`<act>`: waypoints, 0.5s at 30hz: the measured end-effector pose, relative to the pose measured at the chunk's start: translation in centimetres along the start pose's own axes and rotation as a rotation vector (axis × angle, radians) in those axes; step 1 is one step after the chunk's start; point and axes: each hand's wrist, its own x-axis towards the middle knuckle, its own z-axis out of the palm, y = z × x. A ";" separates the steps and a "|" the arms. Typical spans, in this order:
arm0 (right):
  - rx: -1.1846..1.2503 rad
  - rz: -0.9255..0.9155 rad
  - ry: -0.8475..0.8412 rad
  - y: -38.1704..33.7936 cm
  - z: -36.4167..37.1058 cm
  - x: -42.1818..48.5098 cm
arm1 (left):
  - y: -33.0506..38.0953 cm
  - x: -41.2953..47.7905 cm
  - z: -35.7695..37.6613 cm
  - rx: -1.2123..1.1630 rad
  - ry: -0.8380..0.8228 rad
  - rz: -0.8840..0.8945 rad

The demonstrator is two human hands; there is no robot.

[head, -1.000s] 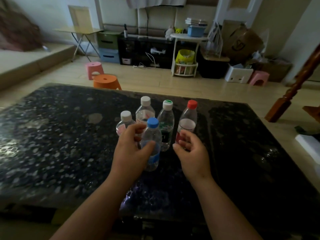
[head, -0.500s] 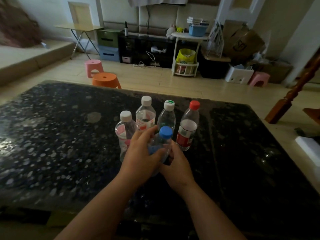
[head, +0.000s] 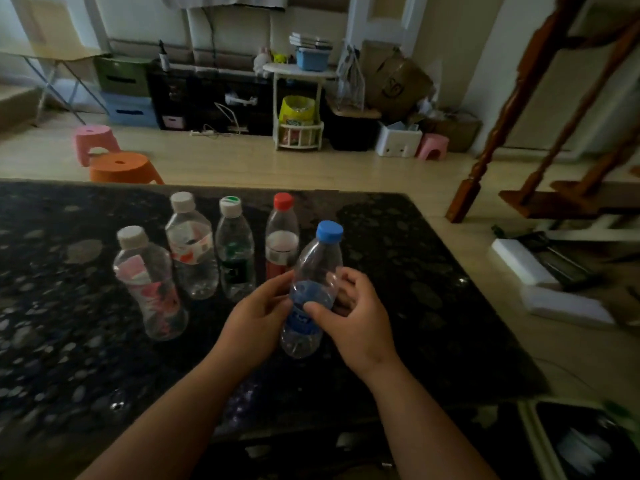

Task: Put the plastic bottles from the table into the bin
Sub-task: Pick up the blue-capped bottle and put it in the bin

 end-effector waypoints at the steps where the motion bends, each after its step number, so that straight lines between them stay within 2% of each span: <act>1: 0.004 0.005 0.011 -0.1 -1.1 -0.2 | 0.4 0.0 1.0 0.008 -0.017 0.009; 15: 0.023 0.054 0.238 1.2 -17.7 -3.0 | 5.9 0.6 16.7 0.039 -0.278 0.190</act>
